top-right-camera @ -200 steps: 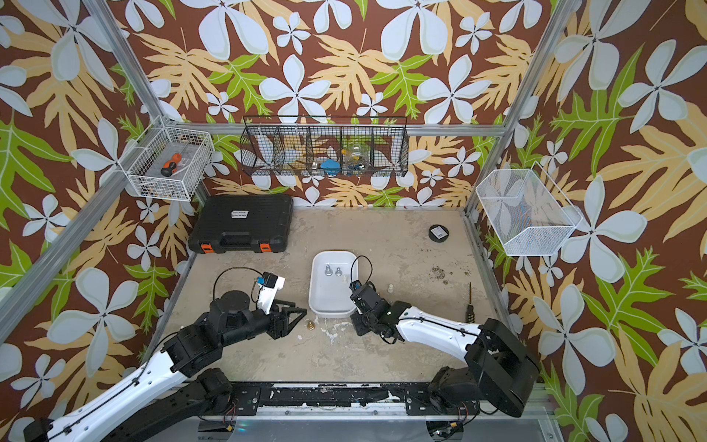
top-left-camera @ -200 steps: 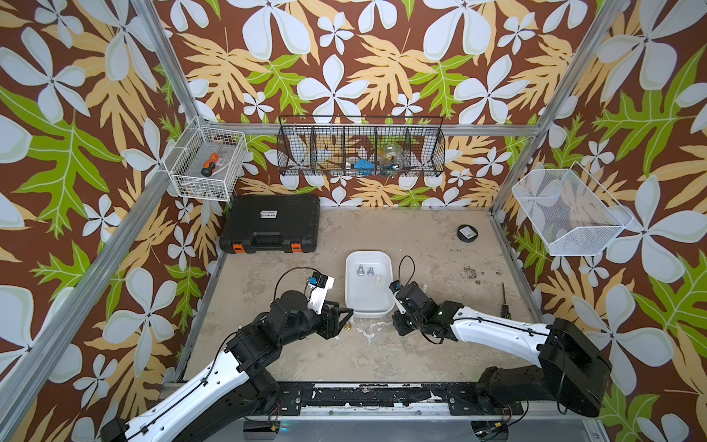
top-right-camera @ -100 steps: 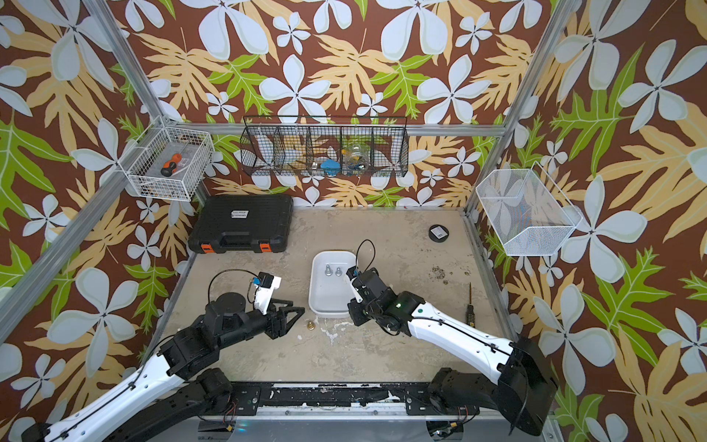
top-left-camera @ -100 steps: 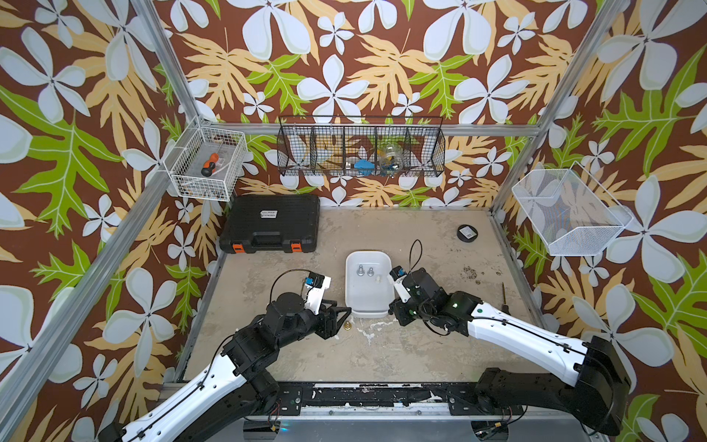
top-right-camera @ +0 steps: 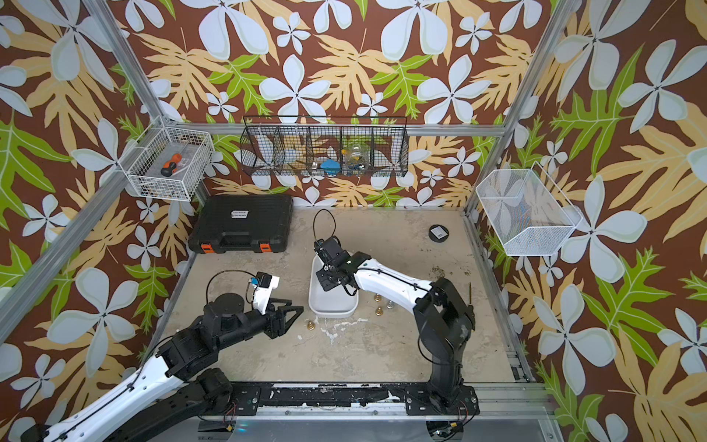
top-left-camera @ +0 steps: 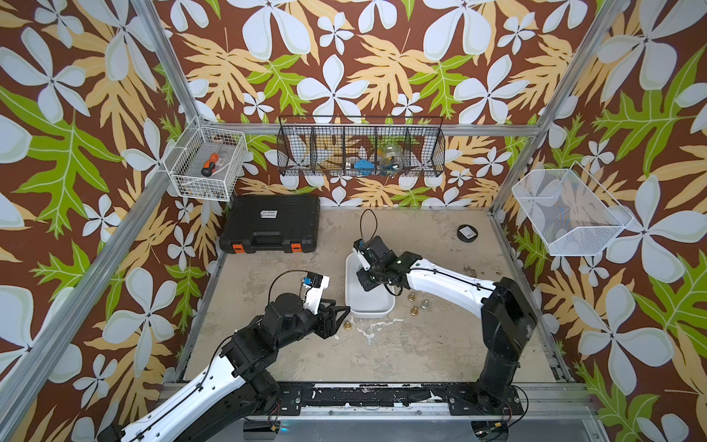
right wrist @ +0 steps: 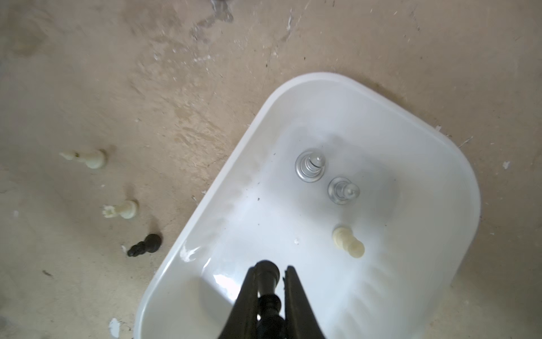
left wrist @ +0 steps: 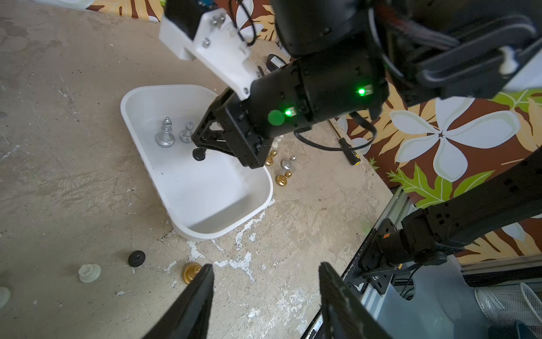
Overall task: Put the chess pieces into the storage box
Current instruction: Place the chess piece in the storage box.
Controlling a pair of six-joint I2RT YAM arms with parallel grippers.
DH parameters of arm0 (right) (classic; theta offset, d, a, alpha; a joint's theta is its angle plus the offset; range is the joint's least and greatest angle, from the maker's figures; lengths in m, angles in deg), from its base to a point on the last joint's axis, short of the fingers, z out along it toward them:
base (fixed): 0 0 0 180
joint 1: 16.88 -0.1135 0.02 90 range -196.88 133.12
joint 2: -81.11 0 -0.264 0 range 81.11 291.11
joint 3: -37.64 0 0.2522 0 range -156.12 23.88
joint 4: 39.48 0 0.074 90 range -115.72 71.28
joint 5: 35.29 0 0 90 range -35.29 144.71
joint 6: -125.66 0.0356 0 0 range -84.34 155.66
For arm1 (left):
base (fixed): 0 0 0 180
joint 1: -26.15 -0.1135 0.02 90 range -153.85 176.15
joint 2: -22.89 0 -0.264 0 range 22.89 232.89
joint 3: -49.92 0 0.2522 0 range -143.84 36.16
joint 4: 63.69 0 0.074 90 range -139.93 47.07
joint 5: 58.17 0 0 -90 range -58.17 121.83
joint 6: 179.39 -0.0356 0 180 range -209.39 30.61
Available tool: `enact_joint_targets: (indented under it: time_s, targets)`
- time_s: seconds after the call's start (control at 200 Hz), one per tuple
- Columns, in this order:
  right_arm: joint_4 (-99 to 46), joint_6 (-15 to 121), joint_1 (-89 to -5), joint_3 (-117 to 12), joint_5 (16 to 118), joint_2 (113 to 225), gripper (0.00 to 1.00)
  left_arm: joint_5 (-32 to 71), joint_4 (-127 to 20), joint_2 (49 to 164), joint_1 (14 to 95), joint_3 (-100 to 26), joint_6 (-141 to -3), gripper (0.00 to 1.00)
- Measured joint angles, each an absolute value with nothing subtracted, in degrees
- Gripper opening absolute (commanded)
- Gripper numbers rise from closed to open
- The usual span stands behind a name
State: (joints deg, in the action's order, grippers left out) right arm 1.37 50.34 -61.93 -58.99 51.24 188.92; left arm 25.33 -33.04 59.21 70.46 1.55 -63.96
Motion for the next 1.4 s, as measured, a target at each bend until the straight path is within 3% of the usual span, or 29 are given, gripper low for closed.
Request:
enact_joint_targets:
  time_s: [0.33,1.181,1.401]
  targets:
    - [5.3,48.7,-61.9,-64.9,43.7,197.6,0.07,25.3,-33.0,58.9,70.5,1.6,-64.0,0.59]
    - [3.7,47.0,-59.8,-67.0,42.6,202.5,0.09,25.3,-33.0,58.9,70.5,1.7,-64.0,0.60]
    - [3.3,47.0,-59.7,-67.0,42.5,202.6,0.21,25.3,-33.0,59.0,70.5,1.7,-64.0,0.60]
